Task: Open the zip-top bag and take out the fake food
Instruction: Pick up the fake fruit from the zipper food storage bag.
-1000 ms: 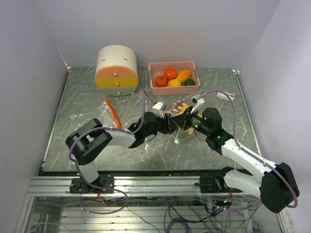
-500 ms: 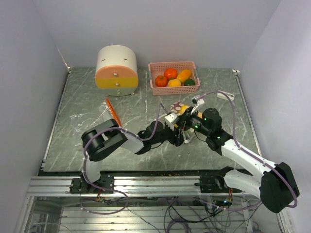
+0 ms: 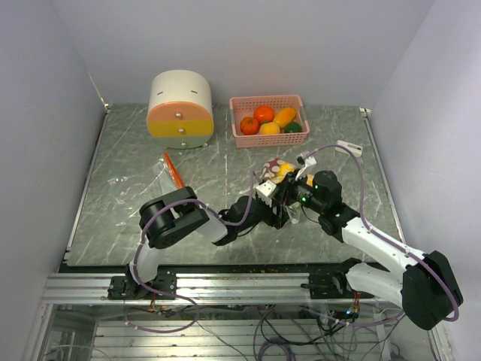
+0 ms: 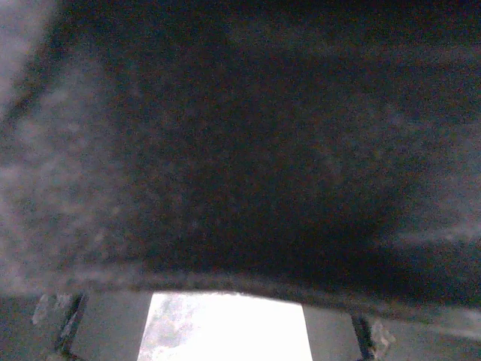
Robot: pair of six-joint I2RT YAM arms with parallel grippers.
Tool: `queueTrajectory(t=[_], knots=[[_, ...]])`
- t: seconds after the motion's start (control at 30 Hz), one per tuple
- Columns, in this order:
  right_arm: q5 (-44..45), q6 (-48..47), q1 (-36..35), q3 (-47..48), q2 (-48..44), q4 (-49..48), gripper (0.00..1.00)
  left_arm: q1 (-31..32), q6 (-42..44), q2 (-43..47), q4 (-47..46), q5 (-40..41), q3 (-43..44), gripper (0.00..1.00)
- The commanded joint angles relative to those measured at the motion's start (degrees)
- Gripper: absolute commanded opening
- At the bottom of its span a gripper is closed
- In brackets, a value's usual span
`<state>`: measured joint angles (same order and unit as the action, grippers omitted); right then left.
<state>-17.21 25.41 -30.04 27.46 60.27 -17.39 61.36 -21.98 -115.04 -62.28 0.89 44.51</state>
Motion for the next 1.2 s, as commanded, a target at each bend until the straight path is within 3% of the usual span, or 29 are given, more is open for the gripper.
queueTrajectory(t=[0.0,0.1,0.37,0.5,0.77,0.87,1.1,1.17], knots=[[-1.3,-1.5,-1.2,1.6,-1.3,-0.2,0.33,0.7,-0.2,-1.1,-0.3,4.4,-0.3,0.77],[3.0,-2.8,-1.2,2.3,-3.1,2.1,0.54,0.7,-0.2,-0.9,-0.4,5.1,-1.0,0.77],[19.8,-2.3,-0.8,2.6,-6.5,8.5,0.76,0.7,-1.0,-2.4,-3.4,5.0,-2.2,0.77],[29.6,0.6,-0.3,3.0,-5.7,13.1,0.80,0.7,-0.7,-2.7,-4.8,5.6,-3.1,0.77],[32.9,4.5,1.5,1.3,-3.5,14.3,0.65,0.7,0.1,-0.8,-7.3,6.4,-5.7,0.77],[32.5,5.3,3.2,1.0,-2.8,14.7,0.55,0.8,0.3,-0.7,-7.3,6.3,-6.1,0.77],[31.9,7.5,3.8,-0.6,-1.9,15.1,0.21,0.7,0.4,-0.9,-8.4,5.9,-6.7,0.78],[30.7,8.4,3.8,-2.0,-1.4,14.1,0.16,0.8,0.3,-0.7,-8.9,5.6,-7.0,0.78]])
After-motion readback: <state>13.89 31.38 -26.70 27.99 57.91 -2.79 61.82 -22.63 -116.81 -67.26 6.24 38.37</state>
